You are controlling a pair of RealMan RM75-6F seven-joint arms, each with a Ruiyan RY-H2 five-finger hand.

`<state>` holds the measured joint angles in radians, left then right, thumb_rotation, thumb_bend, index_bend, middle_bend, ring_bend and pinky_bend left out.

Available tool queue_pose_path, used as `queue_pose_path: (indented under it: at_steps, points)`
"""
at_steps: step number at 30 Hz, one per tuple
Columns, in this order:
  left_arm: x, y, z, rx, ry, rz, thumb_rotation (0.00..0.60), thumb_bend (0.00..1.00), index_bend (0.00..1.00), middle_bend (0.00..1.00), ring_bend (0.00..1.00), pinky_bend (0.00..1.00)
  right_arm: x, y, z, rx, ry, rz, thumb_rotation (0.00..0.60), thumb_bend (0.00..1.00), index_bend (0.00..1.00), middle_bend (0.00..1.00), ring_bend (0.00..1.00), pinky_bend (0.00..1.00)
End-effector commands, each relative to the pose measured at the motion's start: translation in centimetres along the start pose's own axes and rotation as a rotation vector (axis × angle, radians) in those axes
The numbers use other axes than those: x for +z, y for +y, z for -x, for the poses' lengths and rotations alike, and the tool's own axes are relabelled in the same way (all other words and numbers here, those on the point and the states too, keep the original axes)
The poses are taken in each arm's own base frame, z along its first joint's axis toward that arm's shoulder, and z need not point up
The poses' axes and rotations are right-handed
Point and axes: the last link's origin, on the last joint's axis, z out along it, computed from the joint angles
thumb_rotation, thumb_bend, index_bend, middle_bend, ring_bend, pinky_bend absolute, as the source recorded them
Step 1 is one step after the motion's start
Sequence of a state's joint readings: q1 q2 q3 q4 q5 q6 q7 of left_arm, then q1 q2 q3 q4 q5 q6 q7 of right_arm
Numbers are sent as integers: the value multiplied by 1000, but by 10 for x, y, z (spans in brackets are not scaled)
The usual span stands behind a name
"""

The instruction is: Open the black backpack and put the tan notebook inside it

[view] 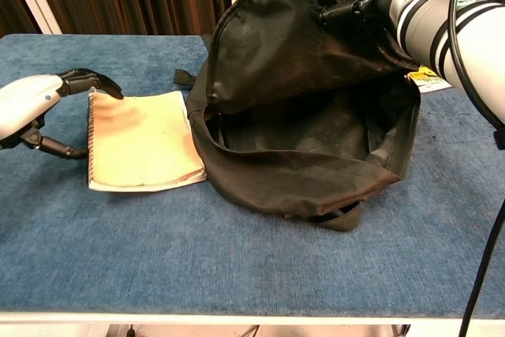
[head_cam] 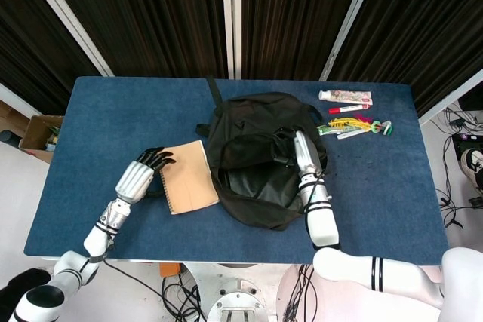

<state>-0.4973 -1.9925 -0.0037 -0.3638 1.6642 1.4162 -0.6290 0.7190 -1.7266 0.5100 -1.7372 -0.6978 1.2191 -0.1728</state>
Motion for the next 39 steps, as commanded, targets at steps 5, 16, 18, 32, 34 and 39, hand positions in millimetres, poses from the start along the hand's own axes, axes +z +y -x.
queue_pose_path:
  at_steps: [5,16,18,32,34,39]
  points:
    - [6,6,2,75,-22,61,600,348,290,204,131,165,0,0,-1,8,-2,-1,600,592,788,562,331,115]
    - [10,12,2,109,5,76,600,479,392,266,155,165,1,1,-1,10,-2,-1,600,592,788,561,331,115]
    - [10,12,2,110,15,76,600,472,404,302,182,172,1,1,-1,10,-2,0,600,592,788,561,331,115]
    - [5,18,-14,99,155,106,600,382,609,570,439,272,1,2,0,-4,-8,1,600,593,788,561,331,115]
    - [1,18,-19,113,185,118,600,377,639,594,463,289,1,2,0,-2,-9,0,600,593,788,561,331,115]
    - [-15,16,-39,186,265,174,600,371,663,625,493,343,0,-4,3,39,-21,-13,600,592,788,562,331,115]
